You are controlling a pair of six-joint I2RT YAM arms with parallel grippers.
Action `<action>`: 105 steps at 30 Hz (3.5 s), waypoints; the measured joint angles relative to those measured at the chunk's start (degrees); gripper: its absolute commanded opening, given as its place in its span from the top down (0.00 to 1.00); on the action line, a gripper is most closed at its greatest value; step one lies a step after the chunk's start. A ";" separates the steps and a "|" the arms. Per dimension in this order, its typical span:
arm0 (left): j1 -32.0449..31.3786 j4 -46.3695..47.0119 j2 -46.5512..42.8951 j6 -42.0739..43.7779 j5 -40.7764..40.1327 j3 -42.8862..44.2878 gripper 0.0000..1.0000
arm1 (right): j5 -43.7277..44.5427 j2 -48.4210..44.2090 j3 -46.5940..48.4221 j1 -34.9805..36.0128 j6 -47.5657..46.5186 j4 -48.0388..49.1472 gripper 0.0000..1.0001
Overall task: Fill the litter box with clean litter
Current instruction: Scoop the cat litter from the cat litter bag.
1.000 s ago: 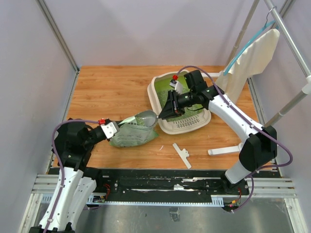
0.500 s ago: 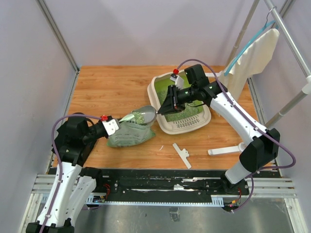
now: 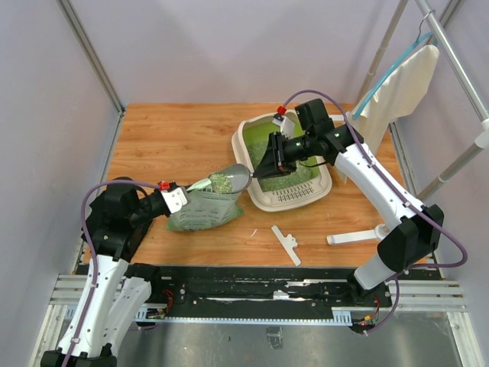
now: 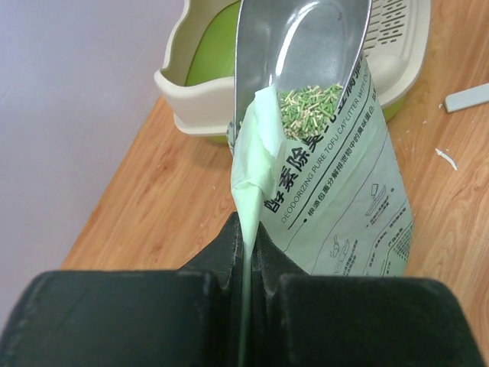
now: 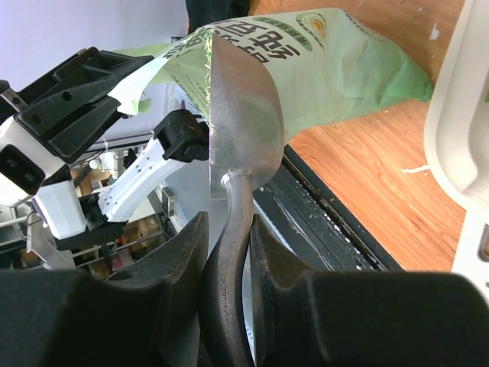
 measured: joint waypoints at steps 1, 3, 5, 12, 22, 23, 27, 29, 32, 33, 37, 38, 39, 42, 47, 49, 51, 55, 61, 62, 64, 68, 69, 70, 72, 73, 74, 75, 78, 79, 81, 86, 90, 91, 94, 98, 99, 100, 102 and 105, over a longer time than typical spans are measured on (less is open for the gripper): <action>0.00 0.07 0.00 0.00 0.02 0.00 1.00 | 0.31 0.00 0.33 -0.04 -0.61 -0.76 0.99; 0.00 0.26 0.00 0.00 0.09 0.02 1.00 | 1.36 0.00 1.68 -0.11 -2.34 -2.86 0.99; 0.00 0.33 0.00 -0.04 0.22 0.11 0.99 | 2.34 0.00 3.17 -0.11 -4.02 -4.83 0.99; 0.00 0.72 0.68 -1.05 1.31 0.48 0.99 | 5.73 -0.66 5.70 -0.11 -8.00 -9.44 0.99; -0.07 -0.17 1.84 -1.36 3.02 2.19 0.99 | -0.90 -6.49 -4.68 -4.48 -6.12 -3.56 0.99; -0.07 -0.17 1.88 -1.36 2.99 2.32 1.00 | -0.90 -6.67 -4.66 -4.46 -5.88 -3.06 0.99; -0.02 -0.37 2.05 -1.51 2.78 2.49 0.99 | 0.50 -6.36 -3.78 -3.13 -5.64 -2.97 0.99; 0.00 -0.59 2.05 -1.53 2.78 2.54 1.00 | 1.44 -6.29 -3.63 -2.91 -5.95 -3.28 0.99; 0.00 -0.92 2.03 -1.51 2.89 2.78 0.99 | 0.74 -7.02 -4.70 -3.96 -5.92 -2.89 0.99; 0.00 -1.07 2.03 -1.51 2.95 2.80 1.00 | 0.28 -7.50 -5.53 -4.22 -5.55 -2.34 0.99; 0.00 -1.31 2.03 -1.60 2.73 2.78 0.99 | -0.37 -8.04 -7.48 -3.39 -3.23 0.66 0.99; 0.00 -1.44 2.03 -1.75 2.67 2.78 0.99 | -0.31 -7.93 -7.63 -3.19 -2.78 1.31 0.99; 0.00 -1.46 1.92 -1.92 2.67 2.80 0.99 | -0.28 -7.93 -7.85 -3.15 -2.58 1.62 0.99; 0.00 -1.77 1.60 -2.08 2.73 2.78 0.99 | -0.39 -8.39 -9.18 -3.69 -2.23 2.34 0.99; 0.04 -1.92 1.57 -2.62 2.56 2.78 0.99 | -2.05 -7.50 -10.25 -2.80 -0.04 5.75 0.99; 0.04 -2.05 1.38 -2.64 2.51 2.78 1.00 | -4.68 -7.69 -13.64 -3.58 2.05 9.84 0.99; 0.04 -2.56 0.90 -2.69 2.51 2.78 1.00 | -8.57 -8.46 -19.26 -5.51 5.62 15.12 0.99; 0.00 -3.19 0.20 -3.10 2.45 2.71 1.00 | -11.08 -8.52 -21.66 -6.32 8.94 18.08 0.99; 0.04 -3.26 -0.48 -3.45 1.70 2.71 0.99 | -10.19 -8.24 -19.93 -6.49 8.09 16.24 0.99; 0.02 -3.23 -0.52 -3.45 1.68 2.71 0.99 | -10.32 -8.48 -19.93 -6.82 8.02 16.06 0.99; 0.04 -3.23 -0.55 -3.52 1.66 2.71 0.99 | -10.49 -8.66 -19.96 -6.93 8.28 16.46 0.99; 0.11 -3.17 -0.57 -4.42 1.29 2.69 1.00 | -10.80 -8.22 -20.96 -6.03 10.91 19.98 0.99; 0.11 -3.17 -0.66 -4.59 1.22 2.69 0.99 | -11.15 -8.24 -21.77 -6.19 11.23 20.98 0.99; 0.11 -3.21 -0.85 -4.81 1.22 2.69 0.99 | -11.54 -8.48 -22.73 -6.67 11.61 21.77 0.99; 0.07 -3.37 -1.36 -4.98 1.29 2.64 1.00 | -13.40 -9.64 -26.32 -7.76 13.60 25.07 0.99; 0.02 -3.58 -1.55 -4.98 1.31 2.60 0.99 | -13.99 -10.01 -27.61 -7.89 14.84 26.73 0.99; 0.02 -3.67 -1.70 -5.01 1.27 2.58 0.99 | -14.32 -10.03 -28.48 -7.63 16.41 28.65 0.99; 0.04 -3.69 -1.81 -5.07 1.20 2.58 0.99 | -14.38 -9.62 -28.72 -7.02 17.92 30.49 0.99; 0.17 -3.65 -2.16 -5.44 0.59 2.58 0.99 | -14.29 -7.89 -28.85 -5.29 21.18 35.67 0.99; 0.17 -3.65 -2.32 -5.53 0.57 2.58 0.99 | -14.43 -7.74 -29.44 -5.20 21.68 36.83 0.99; 0.15 -3.76 -2.60 -5.57 0.70 2.58 1.00 | -15.21 -8.57 -32.02 -6.25 23.12 39.32 0.99; 0.13 -4.07 -2.69 -5.60 0.70 2.58 0.99 | -15.02 -8.63 -32.41 -5.97 24.41 40.19 0.99; 0.11 -4.07 -3.23 -5.64 0.81 2.58 0.99 | -14.88 -9.42 -32.63 -5.99 24.28 39.89 0.99; 0.11 -4.09 -3.37 -5.64 0.74 2.58 0.99 | -14.84 -9.38 -32.48 -5.70 24.26 39.87 0.99; 0.11 -4.92 -3.74 -5.62 0.42 2.58 0.99 | -13.86 -9.20 -31.23 -4.72 22.32 37.68 0.99; 0.11 -5.35 -4.37 -5.64 0.59 2.58 0.99 | -13.35 -11.56 -34.32 -5.33 24.39 40.61 0.99; 0.11 -5.33 -4.44 -5.73 0.48 2.58 0.99 | -13.29 -11.21 -33.94 -4.72 24.74 40.96 0.99; 0.11 -5.29 -4.46 -5.92 0.35 2.58 1.00 | -13.29 -10.45 -33.05 -4.24 24.70 40.85 0.99; 0.15 -5.31 -4.44 -6.23 0.11 2.58 0.99 | -13.18 -9.35 -31.82 -3.72 23.96 40.41 0.99; 0.15 -5.25 -4.55 -6.36 0.46 2.58 1.00 | -13.38 -10.73 -33.44 -5.14 23.82 40.48 0.99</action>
